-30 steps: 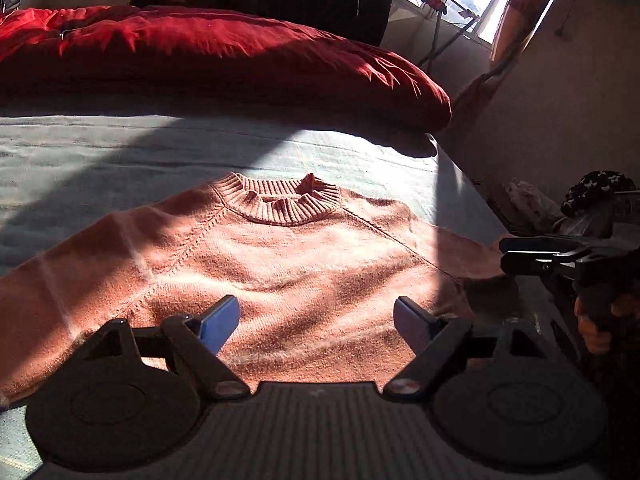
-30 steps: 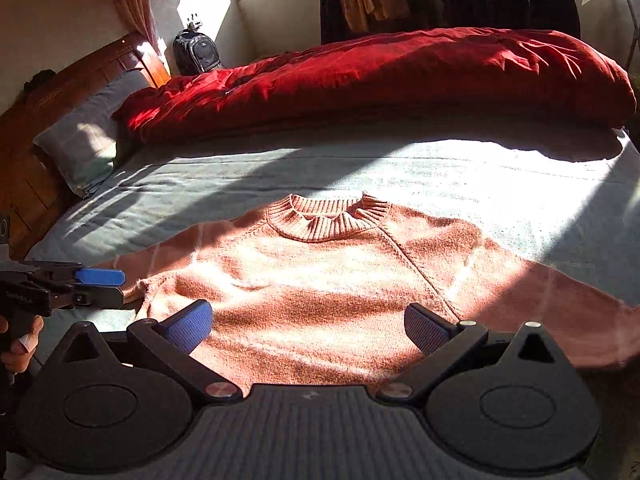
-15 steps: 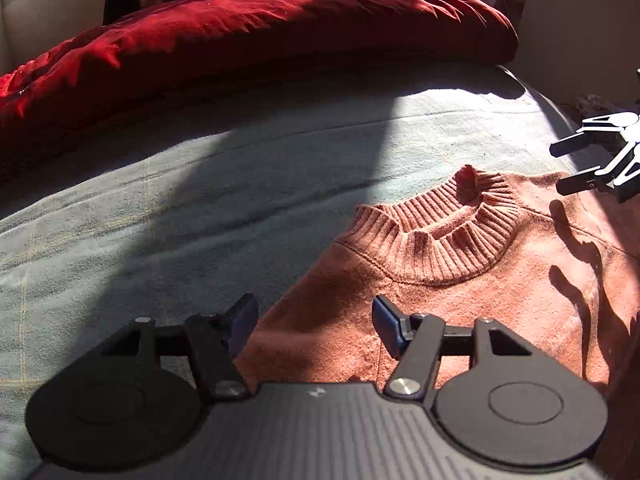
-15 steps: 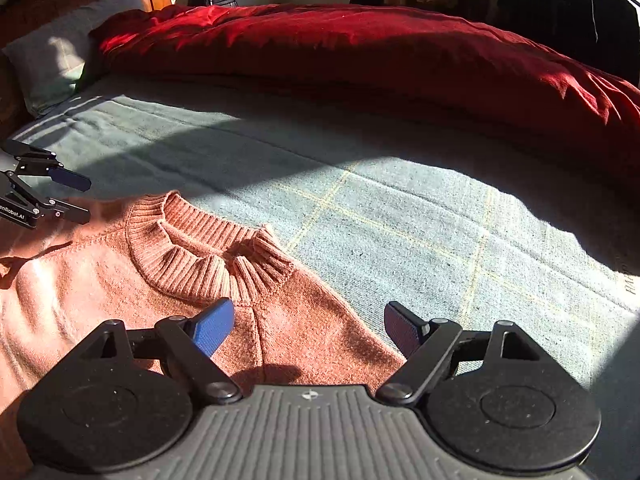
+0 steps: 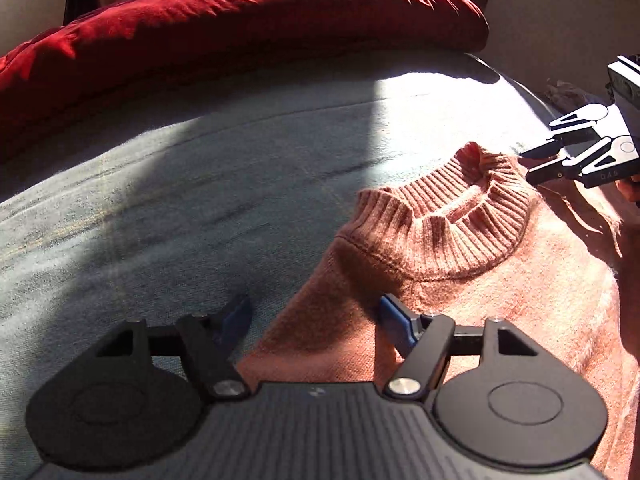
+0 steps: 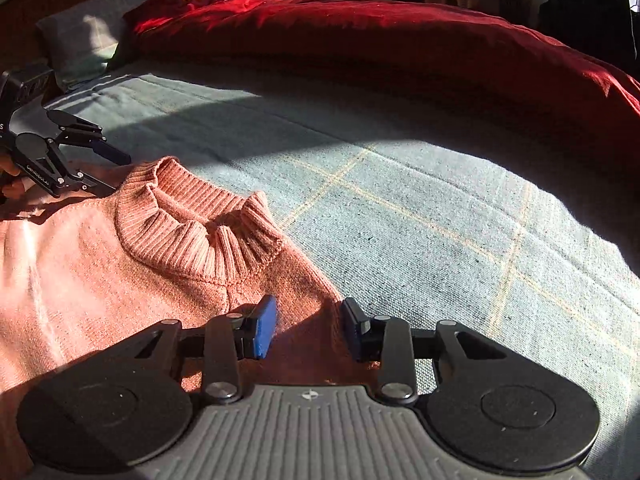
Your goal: Fold clothes
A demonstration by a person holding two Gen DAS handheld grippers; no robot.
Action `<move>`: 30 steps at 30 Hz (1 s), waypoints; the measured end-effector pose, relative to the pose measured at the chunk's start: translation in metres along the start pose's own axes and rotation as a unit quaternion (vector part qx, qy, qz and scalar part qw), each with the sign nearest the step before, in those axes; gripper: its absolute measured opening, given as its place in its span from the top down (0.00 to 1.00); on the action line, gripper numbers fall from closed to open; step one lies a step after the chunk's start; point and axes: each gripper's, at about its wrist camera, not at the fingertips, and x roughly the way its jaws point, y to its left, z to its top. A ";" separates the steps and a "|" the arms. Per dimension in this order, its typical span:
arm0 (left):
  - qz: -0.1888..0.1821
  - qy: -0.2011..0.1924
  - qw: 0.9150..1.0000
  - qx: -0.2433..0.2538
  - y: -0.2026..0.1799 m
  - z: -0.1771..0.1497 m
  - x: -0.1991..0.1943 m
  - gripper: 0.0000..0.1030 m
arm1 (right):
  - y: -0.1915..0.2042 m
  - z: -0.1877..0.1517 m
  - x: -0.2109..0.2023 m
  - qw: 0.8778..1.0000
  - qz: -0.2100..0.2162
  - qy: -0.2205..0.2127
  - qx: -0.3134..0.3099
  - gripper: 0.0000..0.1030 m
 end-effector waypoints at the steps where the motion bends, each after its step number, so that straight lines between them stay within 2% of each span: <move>1: 0.006 -0.001 1.000 0.004 -0.003 0.000 -0.001 0.54 | 0.004 0.000 -0.002 1.000 -0.008 0.000 -0.008 0.75; 2: 0.011 -0.002 1.000 0.009 -0.007 0.000 -0.002 0.73 | 0.006 -0.001 -0.003 1.000 -0.016 -0.003 -0.011 0.85; 3: 0.017 -0.002 1.000 0.013 -0.010 -0.001 -0.004 0.86 | 0.007 -0.001 -0.006 1.000 -0.024 -0.007 -0.011 0.89; 4: 0.022 -0.003 1.000 0.018 -0.014 -0.001 -0.005 0.92 | 0.008 -0.002 -0.008 0.999 -0.029 -0.013 -0.010 0.96; 6: 0.059 -0.011 0.998 0.035 -0.029 -0.002 -0.009 0.96 | 0.007 -0.002 -0.013 0.999 -0.040 -0.027 -0.006 0.96; 9: 0.095 -0.032 0.994 0.040 -0.038 0.003 -0.013 0.98 | 0.004 0.000 -0.018 0.997 -0.055 -0.052 0.006 0.96; 12: 0.121 -0.048 0.991 0.027 -0.035 0.011 -0.011 0.98 | -0.002 0.004 -0.016 0.996 -0.062 -0.055 0.020 0.97; 13: 0.120 -0.036 0.992 0.018 -0.031 0.012 -0.005 0.98 | -0.003 0.004 -0.013 0.996 -0.070 -0.054 0.023 0.96; 16: 0.127 -0.022 0.992 -0.007 -0.026 0.009 0.010 0.97 | -0.005 0.001 0.005 0.993 -0.109 -0.034 0.040 0.95; 18: 0.118 -0.027 0.993 -0.019 -0.025 0.009 -0.002 0.89 | -0.005 0.000 0.003 0.990 -0.122 -0.027 0.060 0.90; 19: 0.113 -0.030 0.993 -0.025 -0.024 0.009 -0.008 0.89 | -0.005 0.000 -0.003 0.990 -0.117 -0.032 0.073 0.83; 20: 0.108 -0.033 0.993 -0.030 -0.023 0.009 -0.014 0.88 | -0.003 0.000 -0.015 0.989 -0.112 -0.039 0.086 0.68; 21: 0.108 -0.038 0.993 -0.034 -0.025 0.008 -0.026 0.85 | 0.002 -0.001 -0.028 0.989 -0.104 -0.046 0.095 0.61; 22: 0.109 -0.044 0.992 -0.038 -0.028 0.007 -0.039 0.83 | 0.010 -0.002 -0.043 0.989 -0.092 -0.051 0.104 0.50; 23: 0.100 -0.042 0.993 -0.042 -0.034 0.005 -0.050 0.72 | 0.018 -0.002 -0.055 0.990 -0.077 -0.050 0.108 0.45; 24: 0.090 -0.040 0.994 -0.045 -0.041 0.003 -0.062 0.59 | 0.027 -0.002 -0.066 0.991 -0.063 -0.047 0.113 0.45; 27: 0.010 -0.018 0.999 -0.047 -0.072 -0.010 -0.084 0.52 | 0.060 -0.008 -0.086 0.992 -0.033 -0.017 0.121 0.43; 30: -0.071 0.016 0.995 -0.063 -0.103 -0.028 -0.084 0.49 | 0.089 -0.018 -0.081 0.991 -0.004 0.016 0.135 0.41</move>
